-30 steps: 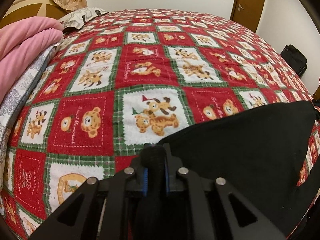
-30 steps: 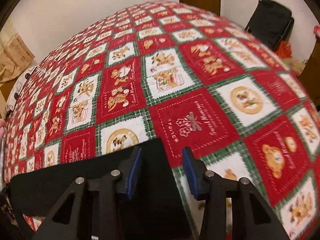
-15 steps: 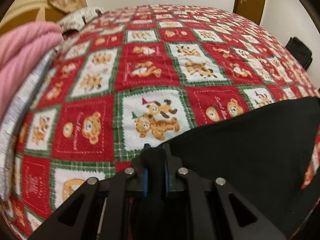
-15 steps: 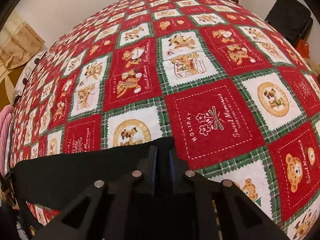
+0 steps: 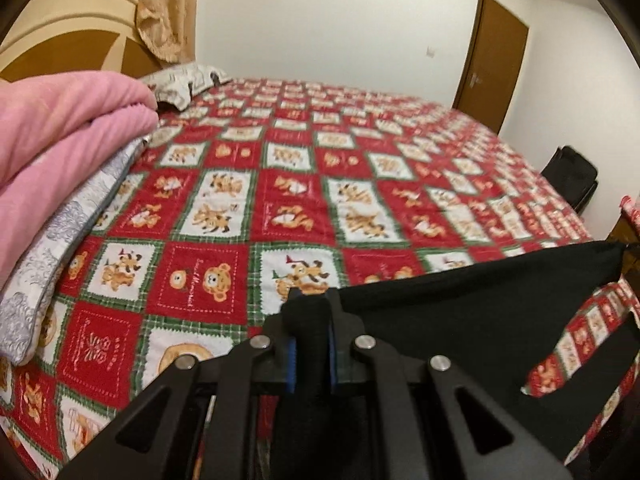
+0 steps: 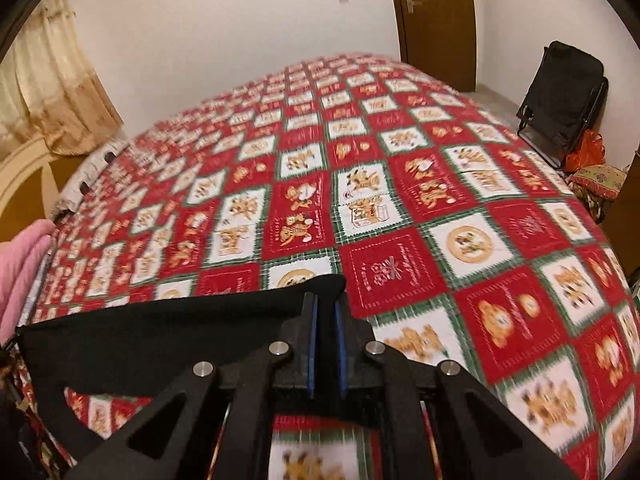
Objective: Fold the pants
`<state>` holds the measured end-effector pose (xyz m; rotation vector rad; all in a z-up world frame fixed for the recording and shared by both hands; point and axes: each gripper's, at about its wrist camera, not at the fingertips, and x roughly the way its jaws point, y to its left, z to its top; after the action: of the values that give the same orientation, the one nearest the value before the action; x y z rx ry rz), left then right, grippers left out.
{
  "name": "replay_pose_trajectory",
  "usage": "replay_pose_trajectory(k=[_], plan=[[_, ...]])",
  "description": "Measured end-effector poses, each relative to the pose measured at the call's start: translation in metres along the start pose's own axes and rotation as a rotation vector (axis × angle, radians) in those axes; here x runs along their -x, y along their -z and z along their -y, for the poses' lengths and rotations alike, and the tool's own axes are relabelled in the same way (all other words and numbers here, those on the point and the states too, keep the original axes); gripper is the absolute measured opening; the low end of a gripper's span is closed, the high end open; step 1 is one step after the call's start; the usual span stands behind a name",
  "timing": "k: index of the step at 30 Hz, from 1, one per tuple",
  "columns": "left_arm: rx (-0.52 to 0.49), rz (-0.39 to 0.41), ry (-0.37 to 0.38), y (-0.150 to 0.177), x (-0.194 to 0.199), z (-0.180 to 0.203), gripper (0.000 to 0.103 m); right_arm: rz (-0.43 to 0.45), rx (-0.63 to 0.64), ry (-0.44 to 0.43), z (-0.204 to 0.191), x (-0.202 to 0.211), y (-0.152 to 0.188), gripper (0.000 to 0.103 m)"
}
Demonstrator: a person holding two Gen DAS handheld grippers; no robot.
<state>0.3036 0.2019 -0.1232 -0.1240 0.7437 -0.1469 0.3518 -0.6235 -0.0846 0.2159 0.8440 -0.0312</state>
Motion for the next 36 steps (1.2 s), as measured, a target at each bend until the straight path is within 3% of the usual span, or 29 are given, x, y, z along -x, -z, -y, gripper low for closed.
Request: replay_pose_trajectory(k=[10,19,24,26,29,33,36], plan=[[0.068,0.129,0.126,0.055,0.051,-0.013,0.011,0.086,-0.055,-0.021,0.034,0.083,0.08,0.002],[0.029,0.127,0.174,0.12,0.069,-0.01,0.011,0.036,-0.122,-0.016,0.05,0.093,0.147,0.002],[-0.1,0.096,0.087,0.154,0.069,0.003,0.019,0.007,-0.127,0.003,0.057,0.094,0.174,0.002],[-0.143,0.083,0.035,0.164,0.069,0.004,0.03,0.012,-0.126,0.007,0.06,0.098,0.181,0.002],[-0.206,0.102,-0.033,0.173,0.075,0.004,0.037,-0.004,-0.156,0.017,0.069,0.101,0.188,0.002],[-0.268,0.109,-0.084,0.177,0.082,0.004,0.038,0.017,-0.176,0.094,0.074,0.121,0.195,0.003],[-0.271,0.12,-0.089,0.177,0.086,0.002,0.038,0.043,-0.086,0.096,0.038,0.141,0.194,0.003]])
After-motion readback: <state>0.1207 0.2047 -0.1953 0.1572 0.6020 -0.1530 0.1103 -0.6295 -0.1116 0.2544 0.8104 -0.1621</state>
